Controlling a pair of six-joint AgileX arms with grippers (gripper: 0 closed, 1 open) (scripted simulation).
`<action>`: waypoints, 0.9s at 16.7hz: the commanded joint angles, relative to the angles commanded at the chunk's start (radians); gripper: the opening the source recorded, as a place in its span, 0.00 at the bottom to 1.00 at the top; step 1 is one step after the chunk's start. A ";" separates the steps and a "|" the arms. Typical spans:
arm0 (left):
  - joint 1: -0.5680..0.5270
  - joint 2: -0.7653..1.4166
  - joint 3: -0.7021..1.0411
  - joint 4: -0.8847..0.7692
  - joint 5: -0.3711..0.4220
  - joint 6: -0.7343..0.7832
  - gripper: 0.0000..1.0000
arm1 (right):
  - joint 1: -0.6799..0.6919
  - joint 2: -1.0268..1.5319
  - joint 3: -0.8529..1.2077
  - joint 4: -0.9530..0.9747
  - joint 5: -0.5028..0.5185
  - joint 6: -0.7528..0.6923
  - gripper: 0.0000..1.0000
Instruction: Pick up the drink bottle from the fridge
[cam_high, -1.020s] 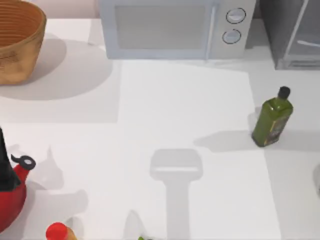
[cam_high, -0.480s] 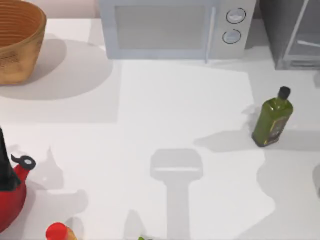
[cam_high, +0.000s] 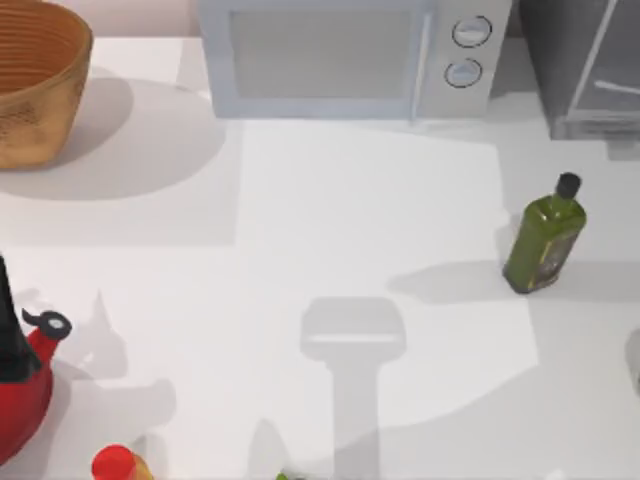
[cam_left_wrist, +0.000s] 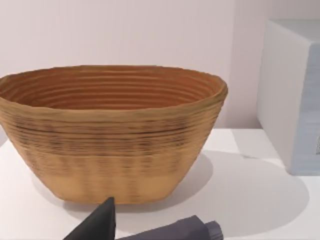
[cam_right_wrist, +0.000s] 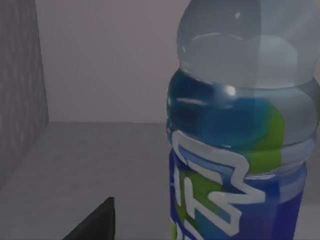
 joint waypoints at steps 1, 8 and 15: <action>0.000 0.000 0.000 0.000 0.000 0.000 1.00 | 0.000 0.000 0.000 0.000 0.000 0.000 1.00; 0.000 0.000 0.000 0.000 0.000 0.000 1.00 | 0.012 0.080 0.157 -0.075 0.013 -0.001 1.00; 0.000 0.000 0.000 0.000 0.000 0.000 1.00 | 0.027 0.144 0.293 -0.149 0.028 -0.001 1.00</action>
